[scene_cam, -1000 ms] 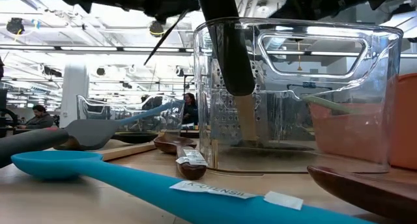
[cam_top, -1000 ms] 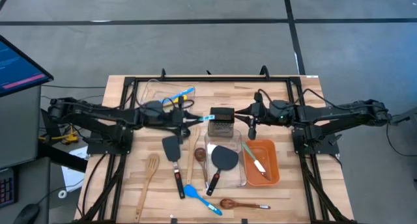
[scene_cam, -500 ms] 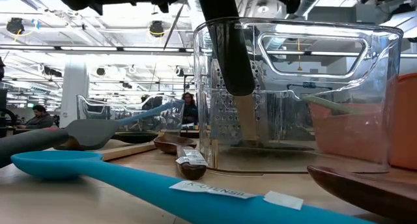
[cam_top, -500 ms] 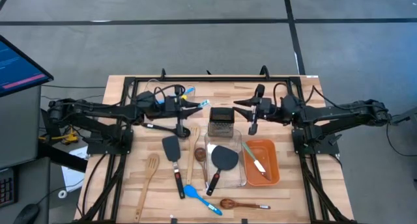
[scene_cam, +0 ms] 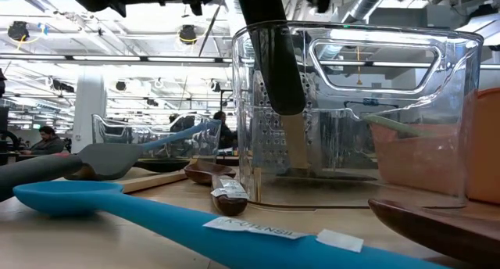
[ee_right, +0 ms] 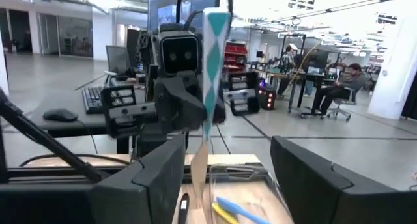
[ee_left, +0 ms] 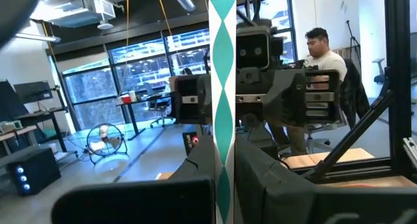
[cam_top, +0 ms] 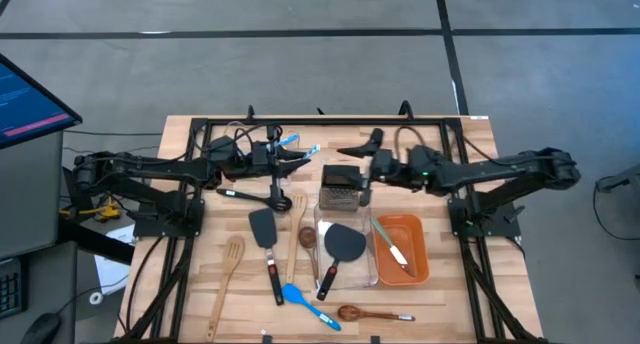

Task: Pick & Place Kitchen Items
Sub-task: Put the blue knife into the orange bin

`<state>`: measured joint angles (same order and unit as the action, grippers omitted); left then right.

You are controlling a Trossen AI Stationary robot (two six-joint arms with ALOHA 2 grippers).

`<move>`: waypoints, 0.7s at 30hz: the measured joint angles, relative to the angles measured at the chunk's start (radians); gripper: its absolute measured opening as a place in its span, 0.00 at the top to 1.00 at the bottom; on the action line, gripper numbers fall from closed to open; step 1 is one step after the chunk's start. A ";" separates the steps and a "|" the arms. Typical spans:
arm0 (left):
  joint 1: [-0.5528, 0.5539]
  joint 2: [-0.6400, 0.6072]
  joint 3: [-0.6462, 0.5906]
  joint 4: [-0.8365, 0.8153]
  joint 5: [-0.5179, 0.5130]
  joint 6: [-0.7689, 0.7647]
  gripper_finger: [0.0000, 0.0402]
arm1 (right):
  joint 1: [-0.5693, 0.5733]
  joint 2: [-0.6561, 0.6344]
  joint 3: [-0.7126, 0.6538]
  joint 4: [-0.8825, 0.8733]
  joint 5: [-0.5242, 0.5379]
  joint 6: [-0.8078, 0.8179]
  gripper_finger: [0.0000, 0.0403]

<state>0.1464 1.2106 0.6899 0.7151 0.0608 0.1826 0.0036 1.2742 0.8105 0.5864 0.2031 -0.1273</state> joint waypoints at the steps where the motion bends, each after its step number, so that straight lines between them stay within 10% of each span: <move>1: -0.002 0.000 0.000 -0.002 0.000 -0.001 0.98 | 0.000 0.027 0.027 0.000 0.000 -0.005 0.45; 21: -0.010 0.000 0.001 -0.043 0.000 -0.031 0.98 | -0.002 0.272 0.312 -0.070 -0.048 -0.040 0.49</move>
<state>0.1360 1.2110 0.6907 0.6718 0.0608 0.1516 0.0017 1.5459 1.1229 0.5167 0.1549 -0.1677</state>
